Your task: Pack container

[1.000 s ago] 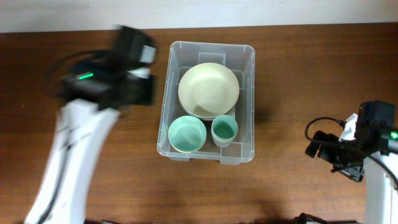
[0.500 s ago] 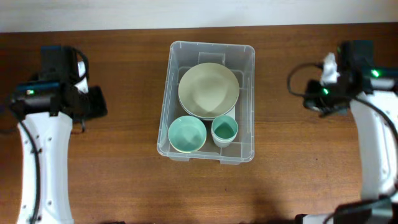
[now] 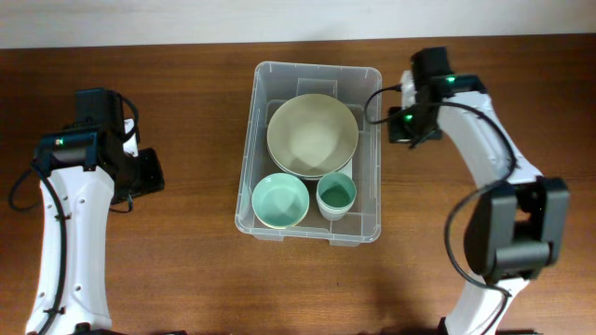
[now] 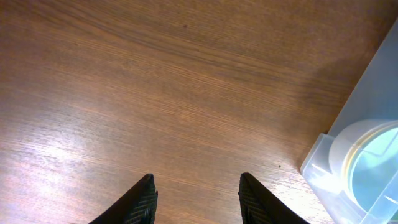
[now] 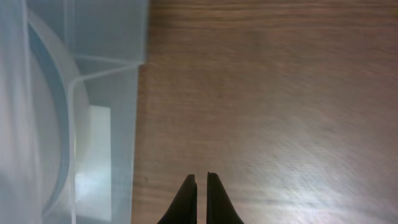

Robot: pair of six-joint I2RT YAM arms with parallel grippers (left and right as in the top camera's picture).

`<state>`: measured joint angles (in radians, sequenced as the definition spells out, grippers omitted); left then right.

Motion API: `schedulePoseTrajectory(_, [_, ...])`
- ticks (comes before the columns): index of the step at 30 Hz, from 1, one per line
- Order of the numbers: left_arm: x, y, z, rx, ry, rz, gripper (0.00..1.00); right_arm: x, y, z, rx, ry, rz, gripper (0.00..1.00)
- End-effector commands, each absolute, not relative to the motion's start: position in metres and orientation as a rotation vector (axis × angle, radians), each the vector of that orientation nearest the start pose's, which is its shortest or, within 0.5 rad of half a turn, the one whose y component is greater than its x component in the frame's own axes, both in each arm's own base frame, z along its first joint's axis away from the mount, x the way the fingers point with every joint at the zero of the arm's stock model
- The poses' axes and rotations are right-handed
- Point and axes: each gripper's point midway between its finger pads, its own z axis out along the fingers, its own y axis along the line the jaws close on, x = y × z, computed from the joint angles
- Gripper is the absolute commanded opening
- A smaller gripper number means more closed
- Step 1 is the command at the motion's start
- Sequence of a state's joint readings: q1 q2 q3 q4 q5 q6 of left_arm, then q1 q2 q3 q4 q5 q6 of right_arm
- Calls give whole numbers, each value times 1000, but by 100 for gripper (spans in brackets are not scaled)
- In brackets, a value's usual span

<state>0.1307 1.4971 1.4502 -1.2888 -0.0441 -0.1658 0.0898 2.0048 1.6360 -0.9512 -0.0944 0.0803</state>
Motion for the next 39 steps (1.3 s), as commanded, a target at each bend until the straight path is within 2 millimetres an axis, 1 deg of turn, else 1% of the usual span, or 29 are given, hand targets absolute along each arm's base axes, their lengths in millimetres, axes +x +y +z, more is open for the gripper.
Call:
schedulePoseTrajectory(1, [302,43,187,-442,2864,14,45,449,75,66,-119,2890,187,4])
schedulePoseTrajectory(2, [302,43,187,-442,2865,14,45,453,80,64,-133,2875,200,4])
schedulePoseTrajectory(4, [302,43,187,-442,2866,14,44,464,87,68,-148,2824,213,4])
schedulePoseTrajectory(7, [300,43,187,-442,2872,13,44,478,93,79,-159,2757,244,4])
schedulePoseTrajectory(9, [300,43,187,-443,2874,14,44,482,100,86,-175,2733,291,4])
schedulePoseTrajectory(12, [300,43,187,-443,2874,14,44,482,109,90,-230,2716,359,4])
schedulePoseTrajectory(18, [300,43,187,-443,2874,14,44,472,138,99,-387,2667,595,4])
schedulePoseTrajectory(20, [300,43,187,-443,2874,14,45,470,143,101,-415,2655,630,4])
schedulePoseTrajectory(24, [300,43,187,-443,2873,15,45,470,143,101,-418,2653,634,4])
schedulePoseTrajectory(26, [300,43,187,-443,2873,15,45,473,135,99,-398,2665,584,4])
schedulePoseTrajectory(27, [300,43,187,-443,2873,15,45,474,129,97,-373,2676,544,7])
schedulePoseTrajectory(29, [301,43,187,-442,2867,14,44,479,108,93,-264,2713,423,21])
schedulePoseTrajectory(31, [306,44,188,-439,2849,13,45,482,83,94,-159,2731,292,22])
schedulePoseTrajectory(32, [310,44,190,-437,2832,13,49,483,69,99,-114,2726,235,25])
schedulePoseTrajectory(33, [313,45,190,-435,2818,12,52,484,62,105,-96,2715,212,31])
schedulePoseTrajectory(34, [319,45,192,-431,2794,11,55,485,52,114,-73,2697,191,39])
schedulePoseTrajectory(35, [325,46,194,-427,2768,11,61,485,44,124,-52,2676,182,50])
schedulePoseTrajectory(36, [331,47,197,-422,2743,11,66,485,36,135,-31,2654,177,65])
schedulePoseTrajectory(37, [336,48,199,-410,2722,12,70,484,29,144,-14,2637,172,88])
schedulePoseTrajectory(38, [343,49,202,-406,2690,13,79,483,21,153,5,2619,166,100])
schedulePoseTrajectory(39, [349,50,205,-402,2661,11,87,483,14,162,24,2599,159,99])
